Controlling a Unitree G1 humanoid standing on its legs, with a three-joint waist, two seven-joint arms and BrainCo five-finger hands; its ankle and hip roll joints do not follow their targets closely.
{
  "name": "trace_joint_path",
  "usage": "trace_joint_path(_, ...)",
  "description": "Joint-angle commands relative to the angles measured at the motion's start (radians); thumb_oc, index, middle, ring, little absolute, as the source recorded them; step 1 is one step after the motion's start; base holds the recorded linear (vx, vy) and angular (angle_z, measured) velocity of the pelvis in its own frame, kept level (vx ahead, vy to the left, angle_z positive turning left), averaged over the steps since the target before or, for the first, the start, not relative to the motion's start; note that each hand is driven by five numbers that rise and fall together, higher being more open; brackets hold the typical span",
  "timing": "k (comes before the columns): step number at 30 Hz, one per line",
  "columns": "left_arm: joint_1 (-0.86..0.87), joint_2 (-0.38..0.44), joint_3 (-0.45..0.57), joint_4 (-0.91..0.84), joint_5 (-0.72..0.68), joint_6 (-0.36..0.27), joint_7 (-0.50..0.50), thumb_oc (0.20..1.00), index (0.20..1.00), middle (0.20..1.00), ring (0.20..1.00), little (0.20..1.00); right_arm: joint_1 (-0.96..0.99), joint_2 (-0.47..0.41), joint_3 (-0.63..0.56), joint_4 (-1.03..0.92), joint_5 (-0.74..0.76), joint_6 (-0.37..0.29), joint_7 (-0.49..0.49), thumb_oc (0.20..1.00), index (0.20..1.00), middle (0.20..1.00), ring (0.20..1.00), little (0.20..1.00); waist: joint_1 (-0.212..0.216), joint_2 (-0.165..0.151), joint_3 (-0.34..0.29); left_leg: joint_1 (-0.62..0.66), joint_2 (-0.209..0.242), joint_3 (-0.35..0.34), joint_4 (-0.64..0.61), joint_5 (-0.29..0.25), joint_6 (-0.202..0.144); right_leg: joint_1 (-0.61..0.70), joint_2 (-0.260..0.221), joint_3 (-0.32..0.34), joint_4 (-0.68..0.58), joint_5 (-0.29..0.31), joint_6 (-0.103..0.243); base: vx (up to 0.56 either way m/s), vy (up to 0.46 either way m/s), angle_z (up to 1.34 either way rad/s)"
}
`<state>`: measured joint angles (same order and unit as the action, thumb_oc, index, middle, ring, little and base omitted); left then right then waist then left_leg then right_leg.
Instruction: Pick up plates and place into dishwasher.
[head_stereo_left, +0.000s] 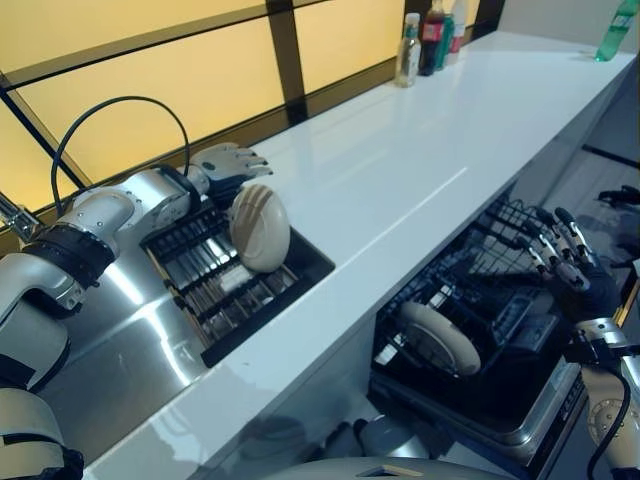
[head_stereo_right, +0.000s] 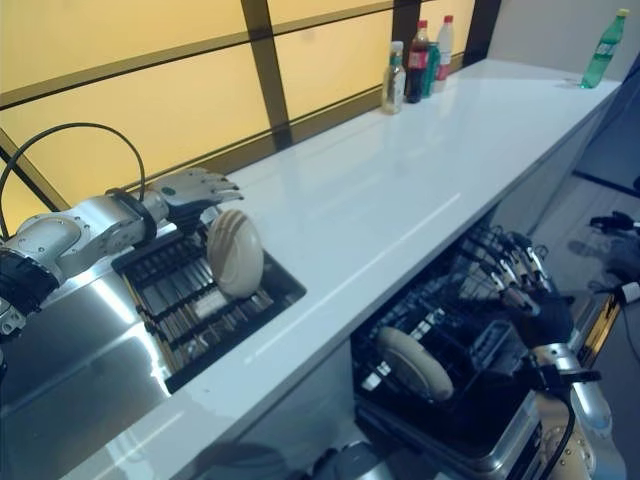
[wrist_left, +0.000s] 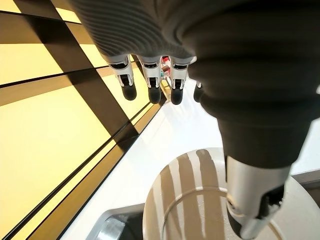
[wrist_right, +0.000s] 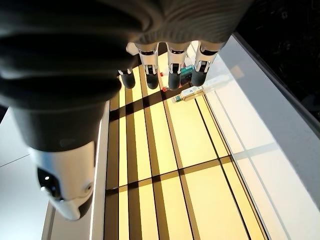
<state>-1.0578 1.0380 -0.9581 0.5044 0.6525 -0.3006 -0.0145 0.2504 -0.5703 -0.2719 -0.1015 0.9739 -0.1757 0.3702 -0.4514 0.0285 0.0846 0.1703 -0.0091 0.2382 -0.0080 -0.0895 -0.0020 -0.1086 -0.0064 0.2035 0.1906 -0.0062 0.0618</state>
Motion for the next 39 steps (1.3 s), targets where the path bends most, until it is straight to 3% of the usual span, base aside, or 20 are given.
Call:
trace_joint_path(1, 0.022, 0.001, 0.14, 0.049, -0.068, 0.017, 0.027, 1.0, 1.0, 1.0, 1.0, 1.0, -0.021, -0.041, -0.068, -0.029, -0.005, -0.022, 0.039, 1.0, 1.0, 1.0, 1.0, 1.0, -0.003, -0.013, -0.035, -0.09, 0.014, 0.042, 0.144, -0.056, 0.061, -0.054, -0.022, -0.017, 0.033, 0.066, 0.095, 0.07, -0.014, 0.0)
trace_joint_path(8, 0.065, -0.051, 0.169, 0.08, -0.062, -0.006, -0.03, 1.0, 1.0, 1.0, 1.0, 1.0, -0.017, -0.057, -0.082, -0.03, -0.012, 0.005, 0.05, 1.0, 1.0, 1.0, 1.0, 1.0, -0.011, -0.008, -0.028, -0.096, 0.023, 0.042, 0.161, -0.054, 0.055, -0.047, -0.025, -0.022, 0.034, 0.047, 0.09, 0.06, -0.015, 0.0)
trace_joint_path(22, 0.072, -0.05, 0.107, 0.064, -0.041, -0.038, -0.044, 1.0, 1.0, 1.0, 1.0, 1.0, 0.014, -0.091, -0.116, -0.033, -0.013, 0.021, 0.042, 1.0, 1.0, 1.0, 1.0, 1.0, -0.031, 0.01, -0.022, -0.089, 0.033, 0.038, 0.191, -0.059, 0.041, -0.025, -0.031, -0.025, 0.034, 0.022, 0.086, 0.07, -0.011, 0.0)
trace_joint_path(32, 0.085, -0.021, 0.042, 0.072, 0.078, -0.034, -0.043, 1.0, 1.0, 1.0, 1.0, 1.0, 0.04, -0.119, -0.132, -0.008, -0.011, 0.02, 0.072, 1.0, 1.0, 1.0, 1.0, 1.0, -0.046, 0.02, -0.022, -0.074, 0.036, 0.041, 0.208, -0.061, 0.035, -0.006, -0.034, -0.021, 0.034, 0.013, 0.087, 0.07, -0.02, -0.03)
trace_joint_path(39, 0.135, -0.035, 0.04, 0.087, 0.104, 0.025, -0.06, 1.0, 1.0, 1.0, 1.0, 1.0, 0.048, -0.152, -0.133, 0.005, -0.008, 0.024, 0.067, 1.0, 1.0, 1.0, 1.0, 1.0, -0.049, 0.025, -0.016, -0.068, 0.037, 0.04, 0.224, -0.059, 0.03, 0.001, -0.037, -0.029, 0.046, -0.003, 0.084, 0.07, -0.012, -0.02)
